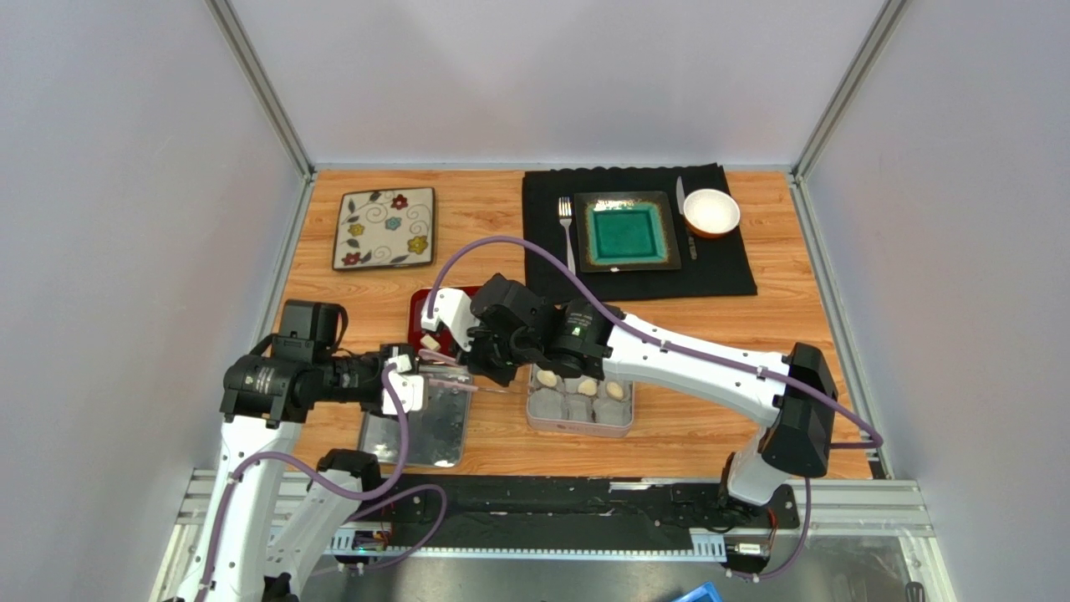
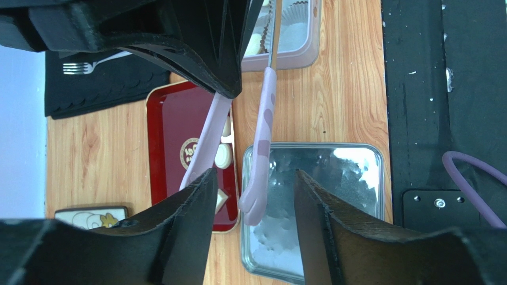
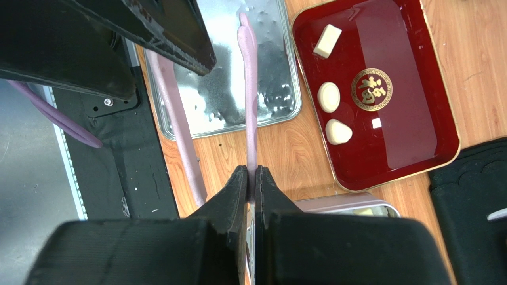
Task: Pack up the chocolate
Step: Pick up the clamp from the center of the board.
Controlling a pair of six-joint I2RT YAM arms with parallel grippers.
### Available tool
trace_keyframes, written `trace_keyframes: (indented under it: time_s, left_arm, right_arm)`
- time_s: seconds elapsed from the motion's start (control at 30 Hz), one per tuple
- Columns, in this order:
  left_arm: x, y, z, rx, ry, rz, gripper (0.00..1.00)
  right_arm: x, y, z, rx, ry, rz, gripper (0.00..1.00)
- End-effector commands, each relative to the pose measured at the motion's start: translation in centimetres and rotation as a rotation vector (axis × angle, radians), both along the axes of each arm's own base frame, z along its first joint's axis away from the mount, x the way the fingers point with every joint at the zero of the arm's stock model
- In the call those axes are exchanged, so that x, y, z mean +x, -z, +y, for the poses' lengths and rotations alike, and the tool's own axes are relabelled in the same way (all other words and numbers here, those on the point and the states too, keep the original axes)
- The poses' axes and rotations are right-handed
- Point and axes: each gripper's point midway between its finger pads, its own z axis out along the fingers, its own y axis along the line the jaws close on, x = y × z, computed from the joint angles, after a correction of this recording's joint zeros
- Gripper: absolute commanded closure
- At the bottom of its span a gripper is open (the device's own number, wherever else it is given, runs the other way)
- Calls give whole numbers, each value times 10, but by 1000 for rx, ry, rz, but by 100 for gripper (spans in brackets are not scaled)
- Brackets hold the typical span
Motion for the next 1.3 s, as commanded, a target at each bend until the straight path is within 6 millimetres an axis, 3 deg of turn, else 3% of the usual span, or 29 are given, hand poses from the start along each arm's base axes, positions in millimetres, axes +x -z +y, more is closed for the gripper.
trace_keyframes:
  time_s: [0.0, 0.47, 0.53, 0.6, 0.7, 0.77, 0.8, 0.83, 0.87, 0.9, 0.93, 1.0, 1.03, 1.1, 1.13, 1.2, 1.23, 1.27]
  left_arm:
    - [-19, 11, 2, 13, 1, 122, 45]
    - [-13, 8, 2, 23, -15, 160, 81]
    - [-11, 6, 1, 17, -20, 167, 88]
    - [-9, 5, 0, 1, -45, 194, 94]
    - [-4, 6, -5, -45, -98, 256, 100]
    - [-1, 3, -12, -109, -139, 315, 100]
    - [-3, 10, -15, -129, -150, 355, 100]
    - [1, 6, -21, -178, -141, 352, 100]
    - [1, 6, -25, -214, -175, 418, 100]
    - [2, 9, -28, -242, -193, 455, 100]
    - [15, -1, -34, -296, -188, 427, 100]
    - [20, -9, -41, -371, -244, 536, 100]
    - [26, -22, -48, -423, -207, 524, 100]
    - [28, -36, -54, -494, -231, 640, 100]
    - [34, -47, -58, -533, -194, 644, 100]
    - [32, -62, -62, -578, -185, 774, 100]
    - [30, -69, -65, -588, -137, 826, 100]
    - [27, -74, -66, -593, -129, 906, 100]
  right_arm:
    - [6, -51, 9, 119, 6, -94, 100]
    - [4, -58, 4, 136, 3, -120, 100]
    - [3, -62, 3, 150, 7, -125, 95]
    - [5, -59, 1, 158, 20, -133, 82]
    - [16, -68, -23, 157, 87, -221, 64]
    - [21, -100, -49, 239, 139, -267, 56]
    - [18, -92, -59, 248, 137, -247, 53]
    - [19, -99, -68, 284, 142, -246, 50]
    - [12, -124, -81, 373, 137, -268, 47]
    - [11, -126, -89, 394, 149, -266, 42]
    - [16, -122, -101, 400, 183, -260, 41]
    - [9, -140, -120, 495, 184, -234, 37]
    - [18, -130, -132, 505, 236, -196, 36]
    - [8, -144, -147, 597, 210, -172, 29]
    - [16, -144, -156, 634, 261, -136, 27]
    - [10, -139, -160, 698, 225, -93, 19]
    - [18, -137, -165, 718, 247, -81, 17]
    - [14, -129, -160, 743, 212, -21, 10]
